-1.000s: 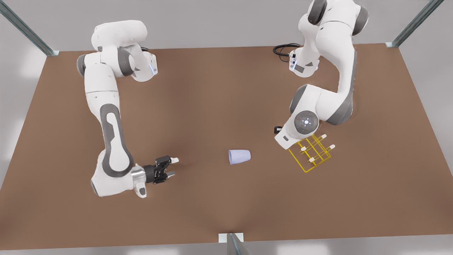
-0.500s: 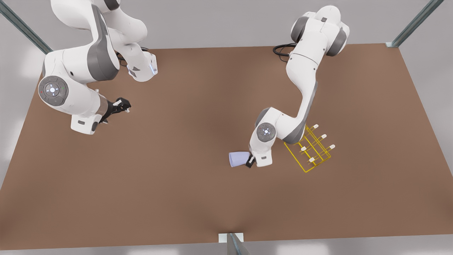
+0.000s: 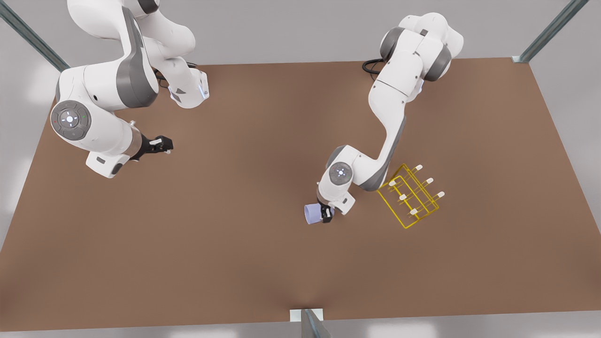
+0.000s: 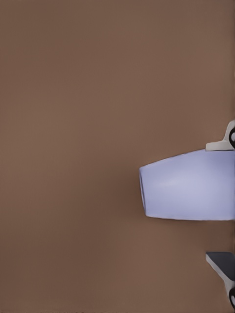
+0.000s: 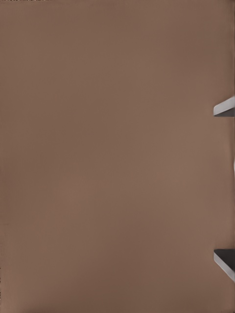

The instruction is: Place the cup on the cup holder

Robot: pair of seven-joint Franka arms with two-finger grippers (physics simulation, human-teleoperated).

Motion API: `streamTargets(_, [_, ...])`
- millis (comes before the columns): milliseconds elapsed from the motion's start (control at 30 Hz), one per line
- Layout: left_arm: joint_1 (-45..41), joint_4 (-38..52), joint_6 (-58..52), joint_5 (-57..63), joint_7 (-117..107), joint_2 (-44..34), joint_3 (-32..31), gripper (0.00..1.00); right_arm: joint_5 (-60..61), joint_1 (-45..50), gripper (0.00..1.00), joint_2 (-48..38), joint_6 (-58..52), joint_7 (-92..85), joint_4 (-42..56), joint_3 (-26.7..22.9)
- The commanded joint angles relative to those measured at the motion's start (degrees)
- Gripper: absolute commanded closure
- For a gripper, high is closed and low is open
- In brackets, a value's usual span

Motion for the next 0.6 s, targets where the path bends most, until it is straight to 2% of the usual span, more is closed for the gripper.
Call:
streamTargets(0, [-0.1, 0.0, 1.2, -0.3, -12.3, 0.3, 0.0, 0.0, 0.0, 0.0, 0.0, -0.1, -0.1, 9.8, 0.1, 0.0])
streamTargets(100, [-0.1, 0.0, 5.0, -0.3, -12.4, 0.7, 0.0, 0.0, 0.0, 0.1, 0.0, -0.1, -0.1, 9.9, 0.1, 0.0])
streamTargets(567, [0.1, -0.1, 8.6, -0.1, -12.2, 2.9, 0.0, 0.0, 0.1, 0.2, 0.0, 0.1, -0.6, 7.8, 0.3, -1.7])
